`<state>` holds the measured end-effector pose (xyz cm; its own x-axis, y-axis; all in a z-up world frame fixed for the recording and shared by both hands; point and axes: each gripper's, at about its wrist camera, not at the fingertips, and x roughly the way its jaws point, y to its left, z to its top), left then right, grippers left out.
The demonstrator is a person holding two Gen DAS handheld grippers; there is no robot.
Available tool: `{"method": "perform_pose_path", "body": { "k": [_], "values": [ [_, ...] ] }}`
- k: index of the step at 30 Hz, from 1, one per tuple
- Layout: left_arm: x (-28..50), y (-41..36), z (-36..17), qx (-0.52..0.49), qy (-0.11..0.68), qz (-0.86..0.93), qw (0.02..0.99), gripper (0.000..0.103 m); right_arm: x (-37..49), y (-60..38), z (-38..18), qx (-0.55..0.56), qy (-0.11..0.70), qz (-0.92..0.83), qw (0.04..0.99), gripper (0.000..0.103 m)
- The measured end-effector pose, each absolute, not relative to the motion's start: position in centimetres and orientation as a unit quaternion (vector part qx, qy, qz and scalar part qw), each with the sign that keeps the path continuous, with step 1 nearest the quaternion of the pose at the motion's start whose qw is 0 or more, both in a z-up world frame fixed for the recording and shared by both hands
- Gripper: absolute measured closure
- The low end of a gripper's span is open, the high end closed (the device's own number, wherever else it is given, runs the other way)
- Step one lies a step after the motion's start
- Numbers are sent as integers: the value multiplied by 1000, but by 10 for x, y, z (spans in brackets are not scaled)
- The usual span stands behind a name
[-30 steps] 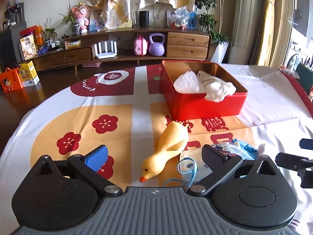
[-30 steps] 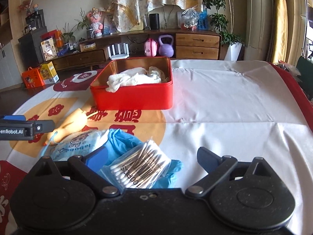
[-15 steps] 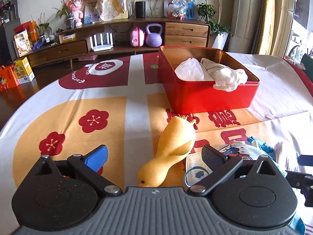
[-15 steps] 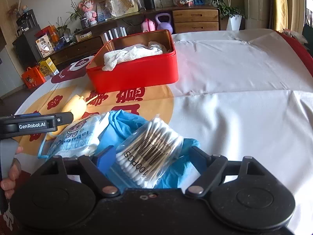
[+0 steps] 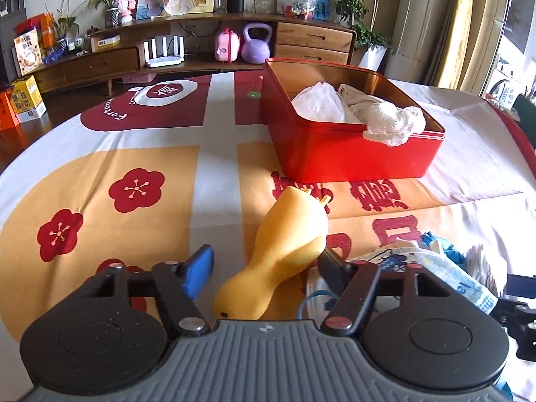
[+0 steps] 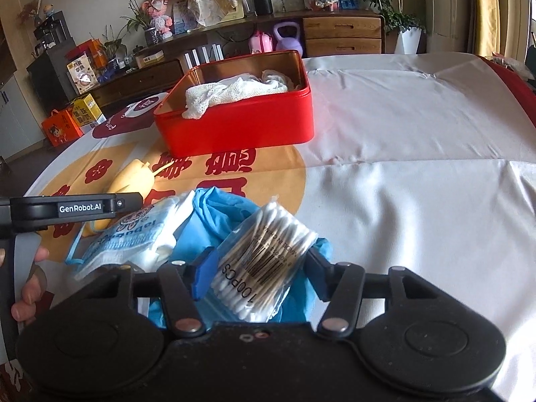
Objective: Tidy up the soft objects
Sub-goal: 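Grasp the cotton swab packet with the right gripper while the left grasps the yellow duck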
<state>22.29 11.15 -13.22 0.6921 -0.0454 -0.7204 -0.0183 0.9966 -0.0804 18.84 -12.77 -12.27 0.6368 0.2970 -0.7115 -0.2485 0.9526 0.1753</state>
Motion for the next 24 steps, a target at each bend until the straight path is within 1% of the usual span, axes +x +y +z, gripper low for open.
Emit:
{"method": "perform_pose_path", "body": {
  "k": [2, 3, 5, 6, 8, 10, 12, 13, 16, 24],
  "values": [
    [222, 110, -131, -41, 391, -10, 919, 44, 187, -128, -122, 26, 395, 151, 906, 56],
    [222, 110, -131, -42, 391, -14, 919, 50, 187, -129, -121, 24, 393, 151, 906, 58],
    [221, 108, -130, -39, 391, -13, 920, 54, 186, -130, -120, 19, 390, 154, 908, 65],
    [221, 107, -129, -36, 391, -13, 920, 58, 186, -130, -120, 18, 389, 156, 908, 66],
    [220, 106, -127, -33, 389, -14, 920, 64, 184, -131, -118, 13, 383, 157, 910, 74],
    [219, 104, -125, -29, 388, -14, 921, 69, 182, -130, -115, 2, 376, 159, 913, 75],
    [217, 102, -123, -22, 385, -13, 922, 72, 180, -129, -113, -6, 372, 164, 914, 77],
    [217, 102, -122, -20, 385, -12, 923, 74, 179, -129, -112, -8, 370, 164, 914, 77],
    [214, 104, -118, -21, 382, -9, 924, 76, 178, -134, -109, -2, 367, 161, 916, 78],
    [201, 112, -98, -35, 369, 0, 929, 77, 174, -150, -92, 21, 358, 164, 919, 78]
  ]
}}
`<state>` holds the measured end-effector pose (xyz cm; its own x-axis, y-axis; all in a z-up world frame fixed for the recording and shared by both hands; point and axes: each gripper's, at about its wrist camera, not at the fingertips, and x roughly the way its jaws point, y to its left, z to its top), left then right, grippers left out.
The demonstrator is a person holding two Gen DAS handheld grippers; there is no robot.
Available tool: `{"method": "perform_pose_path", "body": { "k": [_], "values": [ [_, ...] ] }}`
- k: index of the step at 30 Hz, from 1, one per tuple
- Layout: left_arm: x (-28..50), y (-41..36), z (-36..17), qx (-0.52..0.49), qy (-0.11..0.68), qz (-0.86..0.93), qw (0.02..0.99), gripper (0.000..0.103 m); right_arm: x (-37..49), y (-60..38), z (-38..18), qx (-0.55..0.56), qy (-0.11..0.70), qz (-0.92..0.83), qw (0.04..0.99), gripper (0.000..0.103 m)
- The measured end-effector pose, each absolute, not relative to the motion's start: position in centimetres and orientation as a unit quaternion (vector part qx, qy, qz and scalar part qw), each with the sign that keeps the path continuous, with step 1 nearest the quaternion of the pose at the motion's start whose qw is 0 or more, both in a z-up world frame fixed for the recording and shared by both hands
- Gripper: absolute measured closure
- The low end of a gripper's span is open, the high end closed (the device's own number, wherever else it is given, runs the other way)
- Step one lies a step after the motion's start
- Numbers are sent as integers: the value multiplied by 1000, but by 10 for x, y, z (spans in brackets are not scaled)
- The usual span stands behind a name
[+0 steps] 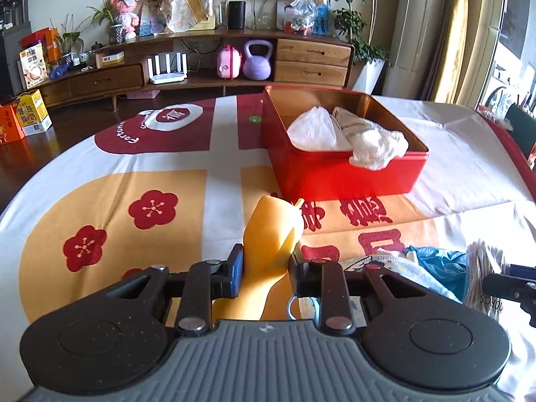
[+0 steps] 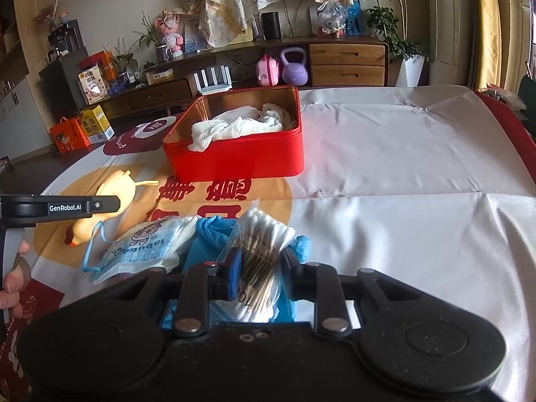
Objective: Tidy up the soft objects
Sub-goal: 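Carry the swab packet and yellow duck into the red tin with both grippers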
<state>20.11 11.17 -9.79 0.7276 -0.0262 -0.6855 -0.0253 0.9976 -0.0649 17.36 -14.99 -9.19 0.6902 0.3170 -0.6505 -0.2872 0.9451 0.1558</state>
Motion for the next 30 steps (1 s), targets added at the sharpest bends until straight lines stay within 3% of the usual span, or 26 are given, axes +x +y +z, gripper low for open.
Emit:
{"method": "perform_pose_path", "body": {
  "k": [16, 30],
  "values": [
    [178, 113, -53, -61, 343, -9, 937, 77, 179, -182, -50, 109, 345, 225, 905, 78],
    [172, 102, -49, -58, 344, -24, 937, 77, 167, -175, -96, 2, 432, 287, 855, 73]
  ]
}}
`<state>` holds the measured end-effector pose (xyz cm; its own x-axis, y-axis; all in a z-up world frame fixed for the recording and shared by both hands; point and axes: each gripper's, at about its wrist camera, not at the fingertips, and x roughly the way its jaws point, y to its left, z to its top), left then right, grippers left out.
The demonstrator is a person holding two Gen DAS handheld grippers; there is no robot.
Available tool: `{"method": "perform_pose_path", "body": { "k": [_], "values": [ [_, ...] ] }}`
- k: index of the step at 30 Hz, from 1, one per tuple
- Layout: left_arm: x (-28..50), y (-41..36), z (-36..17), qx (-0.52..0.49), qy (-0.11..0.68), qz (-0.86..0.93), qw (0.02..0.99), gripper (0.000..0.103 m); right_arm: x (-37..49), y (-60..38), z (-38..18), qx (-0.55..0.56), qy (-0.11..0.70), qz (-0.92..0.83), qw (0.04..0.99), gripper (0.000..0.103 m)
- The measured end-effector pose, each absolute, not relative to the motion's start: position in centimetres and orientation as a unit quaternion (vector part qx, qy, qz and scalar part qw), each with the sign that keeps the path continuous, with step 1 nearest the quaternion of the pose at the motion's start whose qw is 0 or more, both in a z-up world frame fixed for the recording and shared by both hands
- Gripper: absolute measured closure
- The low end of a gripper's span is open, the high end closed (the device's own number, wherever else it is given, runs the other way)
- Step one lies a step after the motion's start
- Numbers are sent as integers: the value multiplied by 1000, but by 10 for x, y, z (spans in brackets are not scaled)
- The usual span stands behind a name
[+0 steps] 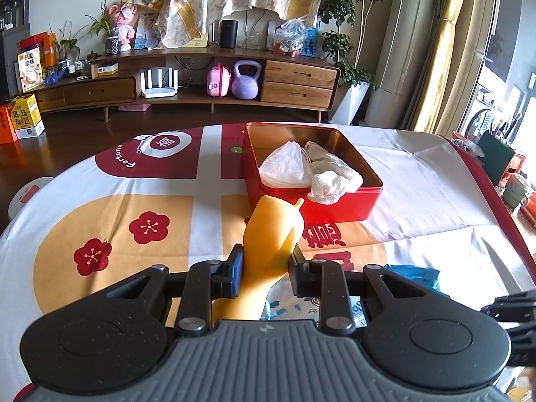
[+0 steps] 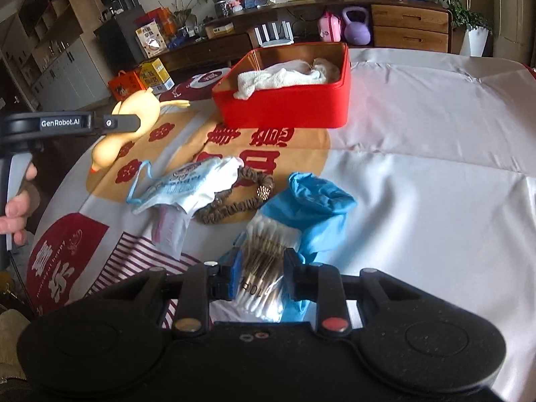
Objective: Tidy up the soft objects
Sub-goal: 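Carry the swab packet and yellow duck into the red tin with both grippers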
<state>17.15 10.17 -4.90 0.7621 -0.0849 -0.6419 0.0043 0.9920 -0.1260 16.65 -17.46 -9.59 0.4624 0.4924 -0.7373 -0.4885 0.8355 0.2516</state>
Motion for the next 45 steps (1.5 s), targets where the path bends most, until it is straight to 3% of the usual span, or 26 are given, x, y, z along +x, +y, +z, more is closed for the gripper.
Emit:
{"method": "perform_pose_path", "body": {
  "k": [3, 6, 8, 11, 14, 19, 30, 45],
  "values": [
    [172, 99, -51, -58, 347, -24, 936, 77, 158, -175, -93, -15, 425, 293, 856, 63],
    [173, 97, -54, -58, 349, -25, 935, 77, 157, -171, -93, -29, 422, 291, 858, 45],
    [175, 96, -55, -58, 350, -26, 935, 77, 159, -168, -97, -29, 425, 287, 858, 42],
    [176, 95, -57, -55, 352, -27, 934, 77, 163, -160, -106, -36, 429, 281, 858, 48],
    [177, 95, -60, -56, 355, -27, 933, 77, 162, -154, -111, -44, 432, 275, 858, 63],
    [178, 96, -62, -56, 356, -28, 932, 77, 160, -153, -105, -57, 421, 273, 863, 80],
    [178, 96, -53, -63, 347, -37, 935, 77, 169, -161, -70, -37, 394, 276, 876, 82],
    [211, 87, -2, -59, 329, -50, 941, 77, 231, -161, -2, -16, 353, 275, 894, 82]
  ]
}}
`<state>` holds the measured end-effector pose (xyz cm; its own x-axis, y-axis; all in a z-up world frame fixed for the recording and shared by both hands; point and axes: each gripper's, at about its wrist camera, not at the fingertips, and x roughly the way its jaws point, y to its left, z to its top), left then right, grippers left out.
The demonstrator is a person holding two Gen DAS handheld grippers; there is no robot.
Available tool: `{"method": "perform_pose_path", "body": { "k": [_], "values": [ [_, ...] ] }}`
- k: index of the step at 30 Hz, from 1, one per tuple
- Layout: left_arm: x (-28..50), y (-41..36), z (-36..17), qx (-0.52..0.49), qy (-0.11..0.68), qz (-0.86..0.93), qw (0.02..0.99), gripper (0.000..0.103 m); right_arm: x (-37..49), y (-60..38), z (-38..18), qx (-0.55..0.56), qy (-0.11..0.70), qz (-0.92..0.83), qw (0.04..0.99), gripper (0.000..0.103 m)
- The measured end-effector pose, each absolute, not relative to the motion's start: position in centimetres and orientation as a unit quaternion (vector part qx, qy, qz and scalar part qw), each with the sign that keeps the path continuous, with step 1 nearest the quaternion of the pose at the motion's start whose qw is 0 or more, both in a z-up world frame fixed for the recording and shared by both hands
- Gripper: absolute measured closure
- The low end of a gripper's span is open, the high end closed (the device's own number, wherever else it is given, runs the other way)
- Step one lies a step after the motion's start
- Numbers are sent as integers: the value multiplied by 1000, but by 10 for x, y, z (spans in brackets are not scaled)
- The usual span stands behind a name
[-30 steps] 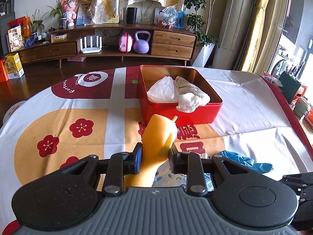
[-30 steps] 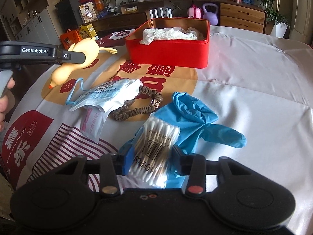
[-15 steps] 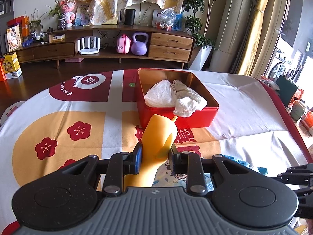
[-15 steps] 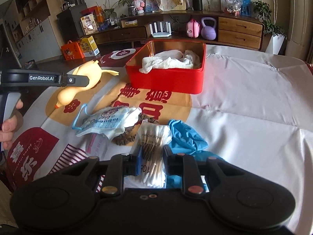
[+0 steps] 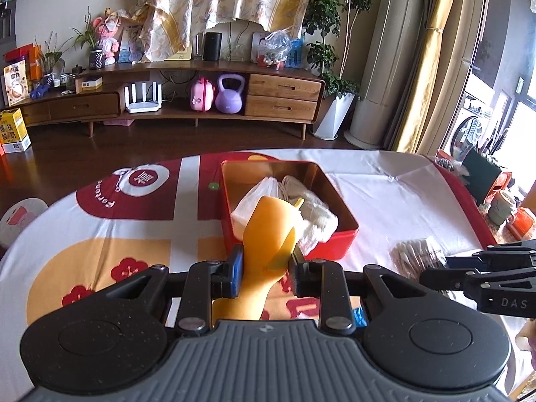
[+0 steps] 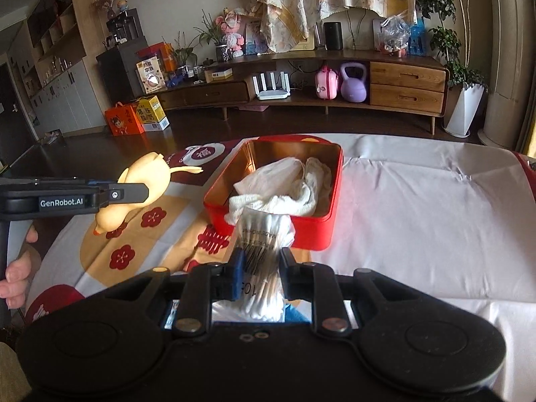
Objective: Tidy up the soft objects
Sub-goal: 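Carry the swab packet and yellow duck into the red tin with both grippers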
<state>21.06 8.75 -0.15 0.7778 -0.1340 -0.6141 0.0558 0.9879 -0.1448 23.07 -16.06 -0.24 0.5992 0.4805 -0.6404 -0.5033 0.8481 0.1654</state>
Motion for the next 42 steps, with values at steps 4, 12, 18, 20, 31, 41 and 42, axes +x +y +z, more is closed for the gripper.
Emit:
{"method": "perform_pose_path", "body": {
  "k": [4, 12, 18, 20, 31, 41, 42],
  "values": [
    [230, 82, 10, -55, 328, -59, 941, 77, 251, -159, 9, -12, 343, 269, 900, 82],
    [275, 71, 15, -51, 333, -64, 939, 77, 292, -148, 15, -15, 326, 265, 907, 82],
    [311, 65, 3, -49, 341, -62, 937, 77, 330, -139, 3, -10, 328, 256, 909, 82],
    [325, 64, -5, -49, 347, -58, 935, 77, 341, -136, -4, -9, 331, 254, 909, 82],
    [386, 62, -47, -60, 378, -42, 923, 77, 384, -112, -43, -20, 358, 249, 900, 82],
    [417, 56, -85, -63, 407, -47, 910, 77, 399, -101, -83, -32, 385, 247, 889, 82],
    [418, 56, -88, -63, 409, -47, 909, 77, 400, -101, -86, -31, 387, 247, 888, 82]
  ]
}}
